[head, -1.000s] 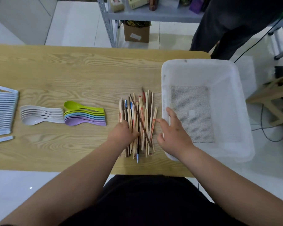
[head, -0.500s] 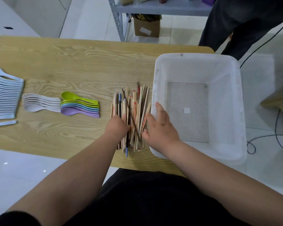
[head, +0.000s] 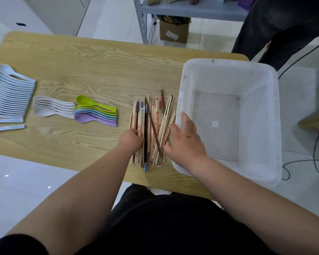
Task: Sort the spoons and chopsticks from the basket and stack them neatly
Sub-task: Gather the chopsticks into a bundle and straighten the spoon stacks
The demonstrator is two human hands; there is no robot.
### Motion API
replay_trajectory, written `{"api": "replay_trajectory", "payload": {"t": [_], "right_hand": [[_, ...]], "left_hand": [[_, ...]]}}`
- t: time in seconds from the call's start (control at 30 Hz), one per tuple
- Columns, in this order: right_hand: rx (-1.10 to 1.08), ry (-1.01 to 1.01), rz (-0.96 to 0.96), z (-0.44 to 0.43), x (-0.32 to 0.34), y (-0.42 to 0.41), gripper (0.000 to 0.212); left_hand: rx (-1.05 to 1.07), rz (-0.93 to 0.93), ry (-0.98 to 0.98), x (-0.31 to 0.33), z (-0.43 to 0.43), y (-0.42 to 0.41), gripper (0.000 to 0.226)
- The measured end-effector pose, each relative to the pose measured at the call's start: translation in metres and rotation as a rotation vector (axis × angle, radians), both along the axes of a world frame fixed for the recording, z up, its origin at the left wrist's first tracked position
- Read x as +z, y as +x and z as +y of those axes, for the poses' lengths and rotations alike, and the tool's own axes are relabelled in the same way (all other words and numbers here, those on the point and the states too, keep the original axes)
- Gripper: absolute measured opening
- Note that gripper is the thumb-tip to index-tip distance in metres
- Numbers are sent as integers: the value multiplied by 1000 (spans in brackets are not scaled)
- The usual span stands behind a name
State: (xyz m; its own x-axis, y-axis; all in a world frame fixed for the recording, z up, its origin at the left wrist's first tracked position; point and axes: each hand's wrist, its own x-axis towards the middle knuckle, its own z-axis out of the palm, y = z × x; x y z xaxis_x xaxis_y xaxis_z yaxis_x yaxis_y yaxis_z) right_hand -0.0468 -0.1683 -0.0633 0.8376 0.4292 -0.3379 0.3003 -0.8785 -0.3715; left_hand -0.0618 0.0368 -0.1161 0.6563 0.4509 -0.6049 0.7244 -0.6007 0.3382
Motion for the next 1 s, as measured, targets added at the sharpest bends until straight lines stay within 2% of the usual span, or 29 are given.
{"api": "replay_trajectory", "payload": {"t": [0.1, 0.2, 0.27, 0.37, 0.47, 0.6, 0.7, 0.8, 1.0], "right_hand": [[35, -52, -74, 6, 5, -2, 57], [106, 35, -233, 23, 16, -11, 51], [102, 120, -168, 44, 23, -19, 49], [-64, 177, 91, 80, 22, -27, 52], [-294, 103, 194, 106, 2, -22, 58], [-589, 16, 145, 117, -22, -12, 57], [-719, -11, 141, 116, -33, -9, 53], [-791, 36, 121, 115, -40, -8, 53], [-778, 98, 70, 110, -48, -8, 36]], "left_hand": [[98, -62, -123, 1, 10, -6, 7], [292, -139, -340, -1, 24, -15, 12], [341, -160, -438, -3, 37, -22, 11], [315, -172, -482, -4, 54, -34, 9], [339, -179, -523, -9, 68, -42, 12], [340, -133, -641, -22, 87, -45, 9], [300, -109, -637, -29, 99, -43, 9], [274, -85, -662, -34, 106, -42, 11], [235, -40, -723, -33, 115, -42, 14]]}}
